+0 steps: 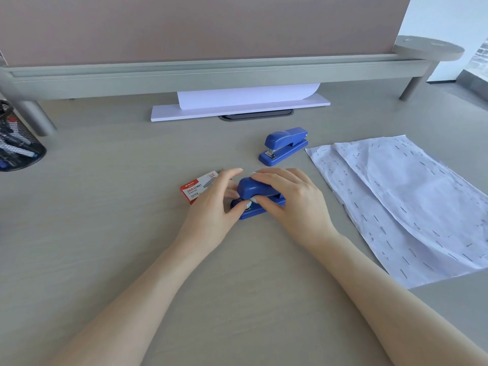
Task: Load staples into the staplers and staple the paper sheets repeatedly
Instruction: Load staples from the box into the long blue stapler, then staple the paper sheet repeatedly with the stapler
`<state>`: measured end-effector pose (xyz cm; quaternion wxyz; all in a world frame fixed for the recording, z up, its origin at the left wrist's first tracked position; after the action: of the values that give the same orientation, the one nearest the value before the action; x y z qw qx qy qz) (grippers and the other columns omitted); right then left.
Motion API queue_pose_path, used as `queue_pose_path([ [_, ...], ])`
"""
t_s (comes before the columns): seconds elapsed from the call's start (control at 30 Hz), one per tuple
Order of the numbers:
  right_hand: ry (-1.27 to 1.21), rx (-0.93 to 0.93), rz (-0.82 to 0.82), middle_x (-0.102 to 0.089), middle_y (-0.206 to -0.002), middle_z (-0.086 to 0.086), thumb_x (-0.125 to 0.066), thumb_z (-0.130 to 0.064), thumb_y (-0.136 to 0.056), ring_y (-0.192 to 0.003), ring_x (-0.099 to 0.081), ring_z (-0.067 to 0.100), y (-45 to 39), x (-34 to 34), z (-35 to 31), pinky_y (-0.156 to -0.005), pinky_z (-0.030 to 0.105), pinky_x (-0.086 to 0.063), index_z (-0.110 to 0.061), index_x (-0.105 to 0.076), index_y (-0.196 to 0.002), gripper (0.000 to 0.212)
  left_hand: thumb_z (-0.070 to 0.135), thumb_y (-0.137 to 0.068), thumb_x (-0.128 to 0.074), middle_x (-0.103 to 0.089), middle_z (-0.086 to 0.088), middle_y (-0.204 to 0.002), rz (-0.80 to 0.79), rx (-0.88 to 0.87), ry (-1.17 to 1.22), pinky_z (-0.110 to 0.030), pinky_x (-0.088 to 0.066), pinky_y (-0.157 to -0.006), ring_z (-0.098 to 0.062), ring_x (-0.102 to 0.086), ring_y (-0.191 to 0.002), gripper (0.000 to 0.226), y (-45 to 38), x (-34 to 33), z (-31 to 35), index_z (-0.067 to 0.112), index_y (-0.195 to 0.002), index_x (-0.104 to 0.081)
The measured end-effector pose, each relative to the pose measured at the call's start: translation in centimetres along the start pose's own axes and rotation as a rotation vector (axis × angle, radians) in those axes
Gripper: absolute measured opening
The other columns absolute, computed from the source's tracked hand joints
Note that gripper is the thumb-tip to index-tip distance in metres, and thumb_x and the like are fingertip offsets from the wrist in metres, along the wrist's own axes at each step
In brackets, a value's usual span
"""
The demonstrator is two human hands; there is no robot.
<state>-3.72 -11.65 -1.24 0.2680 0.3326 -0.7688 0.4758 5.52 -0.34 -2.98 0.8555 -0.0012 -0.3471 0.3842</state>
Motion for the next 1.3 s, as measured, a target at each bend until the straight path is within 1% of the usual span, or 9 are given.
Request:
queue_pose_path([
  [0.13,-0.019,0.005,0.017,-0.068,-0.109,-0.011,-0.066,-0.021,-0.079,-0.096,-0.056,0.013,0.0,0.0,0.0,-0.078,0.019,-0.041,-0.025,-0.066,-0.107,0.028,0.012,-0.083,-0.06,-0.063,0.01,-0.109,-0.03,-0.056,-0.071,-0.027,-0.047,-0.085,-0.005,-0.059,-0.098,0.049,0.1,-0.3,0.3,0.026,-0.127,-0.044],
  [0.47,-0.001,-0.004,-0.037,-0.068,-0.109,-0.01,-0.063,-0.022,-0.082,-0.098,-0.059,0.019,0.5,-0.7,-0.2,-0.076,0.022,-0.044,-0.025,-0.068,-0.107,0.026,0.01,-0.081,-0.064,-0.058,0.007,-0.113,-0.009,-0.087,-0.087,-0.007,-0.041,-0.08,-0.007,-0.059,-0.1,0.038,0.1,-0.2,0.0,0.021,-0.116,-0.055],
  [0.63,-0.063,-0.043,-0.116,-0.054,-0.133,-0.007,-0.06,-0.023,-0.085,-0.114,-0.052,0.017,0.9,0.0,0.2,-0.091,0.029,-0.044,-0.026,-0.057,-0.123,0.039,0.01,-0.086,-0.058,-0.059,0.011,-0.107,-0.033,-0.093,-0.087,-0.025,-0.048,-0.085,-0.008,-0.059,-0.097,0.047,0.4,-0.4,0.5,0.027,-0.129,-0.046],
  [0.8,0.107,-0.422,-0.1,-0.034,-0.149,-0.005,-0.06,-0.033,-0.085,-0.137,-0.028,0.022,1.0,5.1,5.7,-0.111,0.037,-0.024,-0.025,-0.041,-0.136,0.055,0.016,-0.084,-0.062,-0.068,0.002,-0.102,0.018,-0.114,-0.221,-0.018,-0.042,-0.075,-0.013,-0.062,-0.094,0.046,0.5,-0.2,0.7,0.024,-0.127,-0.049],
  [0.97,0.282,-0.758,-0.297,-0.027,-0.152,-0.002,-0.058,-0.048,-0.083,-0.142,-0.015,0.024,4.4,9.4,12.3,-0.113,0.045,-0.015,-0.026,-0.035,-0.139,0.064,0.037,-0.066,-0.076,-0.065,0.0,-0.072,0.043,-0.463,-0.609,-0.025,-0.044,-0.054,-0.021,-0.062,-0.062,0.043,1.4,-2.3,4.3,0.013,-0.096,-0.056],
  [1.03,0.273,-0.795,-0.266,-0.03,-0.151,-0.001,-0.062,-0.044,-0.082,-0.139,-0.022,0.025,5.0,10.3,13.5,-0.109,0.043,-0.024,-0.025,-0.037,-0.138,0.065,0.044,-0.068,-0.07,-0.059,-0.002,-0.09,0.049,-0.638,-0.635,-0.027,-0.037,-0.07,-0.022,-0.056,-0.074,0.043,1.3,-3.4,6.0,0.012,-0.091,-0.054],
  [1.17,0.149,-0.833,-0.205,-0.055,-0.129,0.004,-0.067,-0.033,-0.08,-0.107,-0.054,0.026,5.1,10.6,14.7,-0.076,0.03,-0.039,-0.024,-0.054,-0.124,0.047,0.065,-0.067,-0.047,-0.02,0.003,-0.145,-0.23,-0.681,-0.602,-0.033,-0.009,-0.113,-0.014,-0.014,-0.129,0.083,-0.6,-5.0,6.7,0.027,-0.137,-0.024],
  [1.23,0.175,-0.836,-0.155,-0.065,-0.108,0.006,-0.065,-0.025,-0.079,-0.086,-0.057,0.026,5.0,10.7,15.0,-0.067,0.029,-0.042,-0.023,-0.063,-0.106,0.027,0.072,-0.065,-0.041,-0.004,0.004,-0.154,-0.339,-0.633,-0.625,-0.037,0.006,-0.114,-0.011,0.004,-0.135,0.087,-1.6,-5.6,6.2,0.039,-0.14,-0.01],
  [1.3,0.215,-0.833,-0.113,-0.067,-0.097,0.003,-0.059,-0.018,-0.077,-0.077,-0.057,0.026,4.8,10.8,15.0,-0.062,0.028,-0.042,-0.022,-0.065,-0.089,0.013,0.074,-0.065,-0.041,-0.012,-0.003,-0.155,-0.367,-0.664,-0.645,-0.038,0.009,-0.114,-0.016,-0.002,-0.136,0.079,-2.1,-5.9,6.2,0.037,-0.133,-0.027],
])
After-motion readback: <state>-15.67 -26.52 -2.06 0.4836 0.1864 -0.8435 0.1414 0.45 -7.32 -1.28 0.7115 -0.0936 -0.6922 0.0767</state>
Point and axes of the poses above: each hand's wrist, its own y-axis away from the middle knuckle, its own x-axis out of the back of the hand, z = x × y, the point moved 5 cm from there along -y, towards the middle knuckle
